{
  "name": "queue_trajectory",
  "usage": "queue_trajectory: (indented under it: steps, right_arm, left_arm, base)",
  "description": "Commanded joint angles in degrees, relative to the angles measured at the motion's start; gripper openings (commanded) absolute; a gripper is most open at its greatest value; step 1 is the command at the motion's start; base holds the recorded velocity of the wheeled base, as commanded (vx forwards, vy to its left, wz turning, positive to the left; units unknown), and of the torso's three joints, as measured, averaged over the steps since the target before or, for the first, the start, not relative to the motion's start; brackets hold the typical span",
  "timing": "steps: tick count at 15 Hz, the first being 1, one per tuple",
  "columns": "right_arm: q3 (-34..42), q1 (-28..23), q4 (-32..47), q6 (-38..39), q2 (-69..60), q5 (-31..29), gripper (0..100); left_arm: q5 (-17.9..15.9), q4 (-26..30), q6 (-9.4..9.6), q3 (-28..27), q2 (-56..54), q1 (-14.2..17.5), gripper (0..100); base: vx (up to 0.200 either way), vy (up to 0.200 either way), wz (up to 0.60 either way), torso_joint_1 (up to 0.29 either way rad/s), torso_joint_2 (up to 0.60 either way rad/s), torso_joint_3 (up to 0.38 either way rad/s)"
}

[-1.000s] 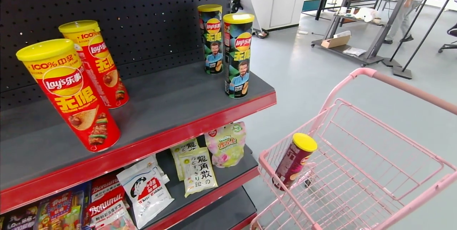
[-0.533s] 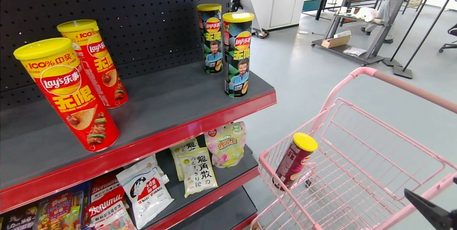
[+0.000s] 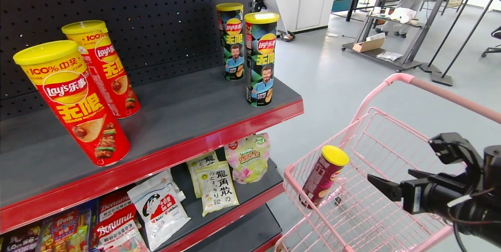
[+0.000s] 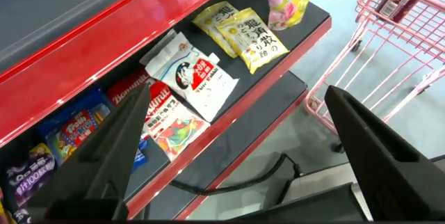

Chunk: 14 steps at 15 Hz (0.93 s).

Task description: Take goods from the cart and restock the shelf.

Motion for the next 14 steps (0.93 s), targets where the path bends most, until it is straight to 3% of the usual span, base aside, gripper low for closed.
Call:
queue_trajectory:
  steps: [1,4,9,14]
  right_arm:
    - [-0.16,3.24,-5.74,1.07,12.34,0.25,100]
    - [-1.92,3.33,-7.15,2.57,17.70,0.25,100]
    - [-2.62,2.80,-18.40,3.18,29.03,0.25,100]
    - [-7.37,2.63,-20.95,3.36,34.75,0.08,100]
  left_arm:
    - [-0.01,-0.01,-0.05,-0.06,0.35,0.06,100]
    - [-0.01,-0.01,0.04,0.20,0.26,-0.02,100]
    - [-0.19,-0.01,-0.13,0.73,0.35,-0.02,100]
    - [-0.19,-0.01,-0.13,1.08,0.35,-0.02,100]
  base:
    - [0.000,0.000,0.00,0.000,0.00,0.000]
    - [0.000,0.000,0.00,0.000,0.00,0.000]
    - [0.000,0.000,0.00,0.000,0.00,0.000]
    - [0.000,0.000,0.00,0.000,0.00,0.000]
